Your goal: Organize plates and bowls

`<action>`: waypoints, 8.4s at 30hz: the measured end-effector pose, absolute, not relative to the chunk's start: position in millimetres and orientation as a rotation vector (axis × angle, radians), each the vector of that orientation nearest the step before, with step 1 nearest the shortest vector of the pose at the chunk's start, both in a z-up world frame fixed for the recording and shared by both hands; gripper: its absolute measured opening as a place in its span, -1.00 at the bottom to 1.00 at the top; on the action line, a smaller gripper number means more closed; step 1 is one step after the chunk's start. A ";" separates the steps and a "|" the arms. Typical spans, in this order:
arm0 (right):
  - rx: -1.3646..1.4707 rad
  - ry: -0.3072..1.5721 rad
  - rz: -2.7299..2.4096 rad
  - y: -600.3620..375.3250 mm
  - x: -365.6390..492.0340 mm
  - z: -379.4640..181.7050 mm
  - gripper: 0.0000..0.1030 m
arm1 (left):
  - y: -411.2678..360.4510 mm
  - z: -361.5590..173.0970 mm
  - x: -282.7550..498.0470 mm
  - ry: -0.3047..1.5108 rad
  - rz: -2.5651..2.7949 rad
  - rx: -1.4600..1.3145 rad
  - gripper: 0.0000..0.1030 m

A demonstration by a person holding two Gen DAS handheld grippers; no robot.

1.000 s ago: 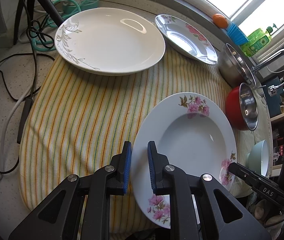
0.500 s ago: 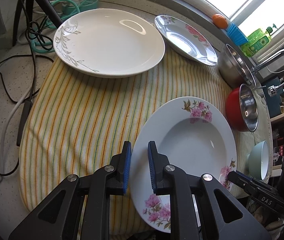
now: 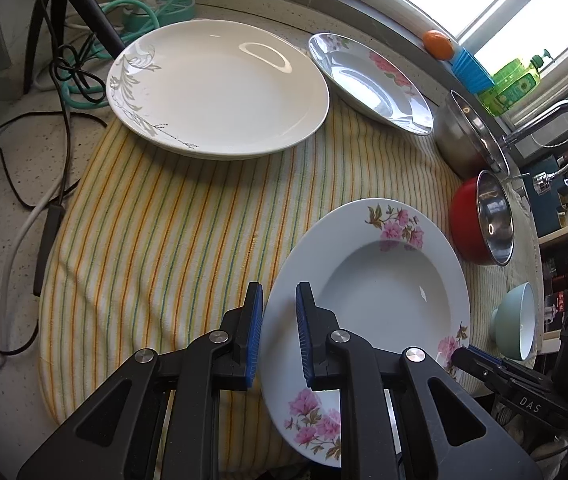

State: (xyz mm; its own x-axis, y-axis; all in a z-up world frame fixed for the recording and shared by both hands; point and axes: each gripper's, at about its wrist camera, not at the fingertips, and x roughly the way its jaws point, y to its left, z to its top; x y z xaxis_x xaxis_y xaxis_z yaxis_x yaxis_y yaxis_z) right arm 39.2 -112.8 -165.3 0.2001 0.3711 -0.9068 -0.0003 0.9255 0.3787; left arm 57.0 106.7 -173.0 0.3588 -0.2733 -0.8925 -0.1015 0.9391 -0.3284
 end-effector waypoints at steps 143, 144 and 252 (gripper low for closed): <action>-0.083 1.402 0.779 102.7 325.2 -171.3 -0.79 | 210.7 -173.9 78.3 0.967 0.321 -0.772 -0.78; -0.081 1.403 0.778 102.0 323.3 -170.8 -0.79 | 211.2 -173.4 76.4 0.967 0.321 -0.770 -0.78; 0.293 1.314 0.426 -128.9 91.8 -147.2 -0.84 | 97.1 -145.5 8.7 1.113 -0.097 -0.352 -0.78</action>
